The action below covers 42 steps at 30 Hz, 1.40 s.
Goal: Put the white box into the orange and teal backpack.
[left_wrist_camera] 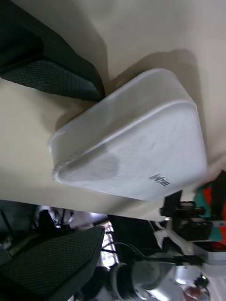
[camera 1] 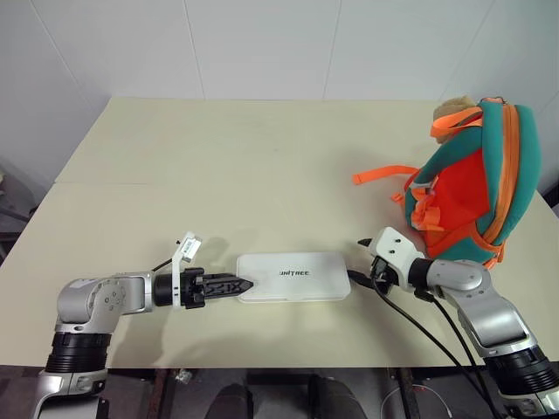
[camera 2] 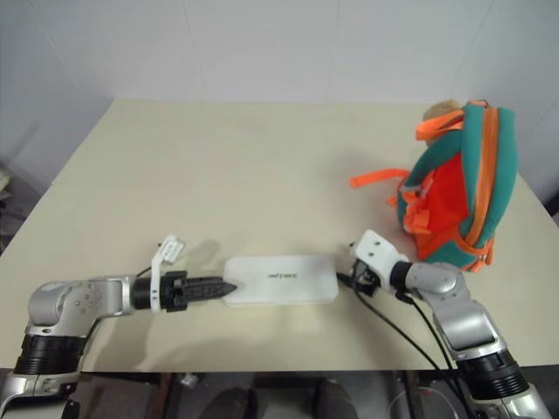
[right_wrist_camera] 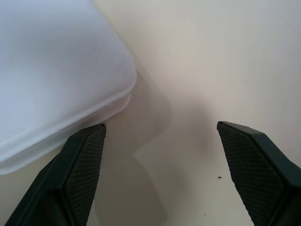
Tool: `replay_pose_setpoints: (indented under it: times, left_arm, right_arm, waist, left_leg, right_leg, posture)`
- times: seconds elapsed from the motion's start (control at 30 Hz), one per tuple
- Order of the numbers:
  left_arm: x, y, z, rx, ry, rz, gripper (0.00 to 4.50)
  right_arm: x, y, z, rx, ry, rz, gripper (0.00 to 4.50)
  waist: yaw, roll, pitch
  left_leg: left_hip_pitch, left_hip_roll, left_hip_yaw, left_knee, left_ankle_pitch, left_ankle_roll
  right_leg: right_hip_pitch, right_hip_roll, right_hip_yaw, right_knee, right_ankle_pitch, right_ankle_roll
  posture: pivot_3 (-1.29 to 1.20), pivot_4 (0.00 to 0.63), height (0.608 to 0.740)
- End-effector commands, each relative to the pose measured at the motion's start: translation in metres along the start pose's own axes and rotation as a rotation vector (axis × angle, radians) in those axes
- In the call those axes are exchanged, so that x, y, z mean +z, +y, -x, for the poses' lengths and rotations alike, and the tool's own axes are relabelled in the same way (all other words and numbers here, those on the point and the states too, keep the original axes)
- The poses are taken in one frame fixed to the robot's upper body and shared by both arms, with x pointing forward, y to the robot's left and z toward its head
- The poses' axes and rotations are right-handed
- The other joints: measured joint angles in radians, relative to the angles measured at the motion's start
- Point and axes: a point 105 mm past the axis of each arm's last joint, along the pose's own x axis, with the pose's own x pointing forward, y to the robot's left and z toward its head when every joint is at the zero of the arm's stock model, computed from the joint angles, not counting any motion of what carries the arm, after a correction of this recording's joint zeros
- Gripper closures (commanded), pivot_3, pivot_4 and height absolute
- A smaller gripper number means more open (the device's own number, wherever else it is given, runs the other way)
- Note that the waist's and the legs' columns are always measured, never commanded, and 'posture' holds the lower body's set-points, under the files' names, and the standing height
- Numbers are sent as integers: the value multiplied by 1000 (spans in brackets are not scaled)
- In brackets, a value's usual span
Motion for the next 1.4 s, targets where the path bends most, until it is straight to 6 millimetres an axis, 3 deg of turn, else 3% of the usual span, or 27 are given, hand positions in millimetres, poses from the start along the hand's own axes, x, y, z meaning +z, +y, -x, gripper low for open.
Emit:
replay_pose_setpoints:
  times: [0.03, 0.53, 0.83, 0.93, 1.2, 1.4]
  left_arm:
    - [5, -5, -4, -36, -35, 15, 31]
    - [22, 0, -11, -69, -144, 99, 31]
    - [28, -3, -12, -78, -119, 96, 31]
    - [29, -2, -13, -76, -111, 99, 602]
    - [27, 0, -15, -49, -59, 88, 3009]
    - [29, -10, -13, -83, -34, 48, 3172]
  right_arm:
    - [11, 4, 2, 10, -43, 23, 0]
    - [12, 7, 2, 14, -45, 18, 0]
    - [13, 4, 4, 6, -46, 18, 0]
    - [13, 4, 4, 2, -48, 19, 0]
    - [13, 3, 5, -5, -51, 17, 0]
    - [14, 3, 5, -5, -58, 20, 0]
  waist:
    - [0, 0, 0]
    - [0, 0, 0]
    - [0, 0, 0]
    - [0, 0, 0]
    - [0, 0, 0]
    - [0, 0, 0]
  left_leg:
    - [0, 0, 0, 0, 0, 0]
    - [0, 0, -1, 0, 1, -1]
    - [0, 0, -1, 0, 1, -2]
    - [0, 0, -1, 0, 1, -2]
    - [0, 0, -1, 0, 2, -3]
    - [0, 0, -1, 0, 2, -3]
  right_leg:
    - [0, 0, 0, 0, 0, 0]
    - [0, 0, 0, 1, 0, 0]
    - [0, 0, 0, 0, 0, 0]
    - [0, 0, 0, 0, 0, 0]
    - [0, 1, -1, 0, 0, 0]
    - [0, 1, -1, 0, 0, 0]
  posture:
    - [0, 150, 740]
    - [0, 150, 740]
    - [0, 150, 740]
    - [0, 150, 740]
    - [0, 150, 740]
    - [0, 150, 740]
